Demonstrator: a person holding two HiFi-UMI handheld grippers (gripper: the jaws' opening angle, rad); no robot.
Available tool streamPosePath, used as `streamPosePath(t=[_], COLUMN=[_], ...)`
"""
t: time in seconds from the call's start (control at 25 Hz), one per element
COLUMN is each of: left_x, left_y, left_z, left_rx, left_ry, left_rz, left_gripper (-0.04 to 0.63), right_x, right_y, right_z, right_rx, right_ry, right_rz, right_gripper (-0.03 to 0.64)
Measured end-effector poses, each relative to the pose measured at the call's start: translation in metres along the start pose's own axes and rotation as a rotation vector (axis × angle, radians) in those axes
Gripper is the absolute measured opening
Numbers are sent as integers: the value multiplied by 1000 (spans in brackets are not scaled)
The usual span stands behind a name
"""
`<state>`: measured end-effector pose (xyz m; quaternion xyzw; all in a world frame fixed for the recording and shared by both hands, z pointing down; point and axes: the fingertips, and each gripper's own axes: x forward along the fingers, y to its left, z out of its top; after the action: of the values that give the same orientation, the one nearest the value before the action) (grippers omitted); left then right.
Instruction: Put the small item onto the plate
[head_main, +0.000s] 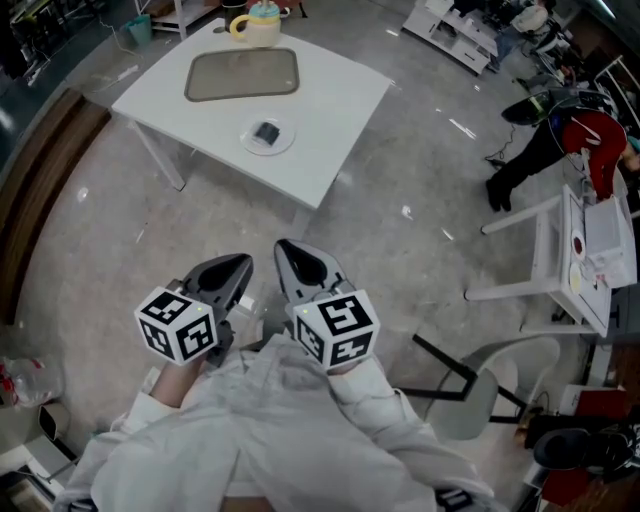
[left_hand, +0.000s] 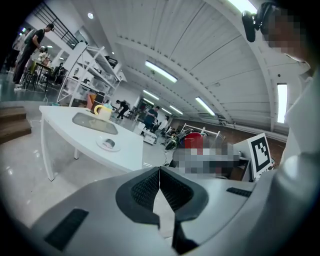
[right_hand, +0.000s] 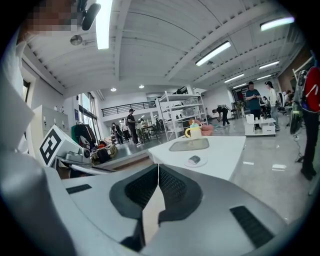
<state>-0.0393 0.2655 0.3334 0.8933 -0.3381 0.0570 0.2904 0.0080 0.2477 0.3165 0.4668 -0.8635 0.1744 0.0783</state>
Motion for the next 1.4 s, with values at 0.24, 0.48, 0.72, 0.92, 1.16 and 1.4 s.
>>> streamPosePath(t=[0.24, 0.48, 0.72, 0.92, 1.16, 1.4], left_x=[14, 38, 74, 106, 142, 178], left_y=[22, 49, 80, 109, 141, 163], left_z=[10, 30, 51, 80, 110, 136], left_rx=[-8, 21, 26, 3, -9, -1], left_ry=[-3, 14, 42, 44, 49, 59], left_rz=[20, 54, 68, 81, 95, 109], left_gripper=[11, 11, 11, 11, 11, 11], right_x=[25, 58, 99, 138, 181, 213], right_y=[-19, -37, -67, -96, -129, -168], right_z=[6, 21, 35, 52, 74, 94], right_rx=[12, 4, 9, 9, 11, 15], right_ry=[-3, 8, 27, 49, 62, 56], right_rz=[-2, 8, 13, 26, 35, 26], right_gripper=[15, 15, 15, 15, 15, 15])
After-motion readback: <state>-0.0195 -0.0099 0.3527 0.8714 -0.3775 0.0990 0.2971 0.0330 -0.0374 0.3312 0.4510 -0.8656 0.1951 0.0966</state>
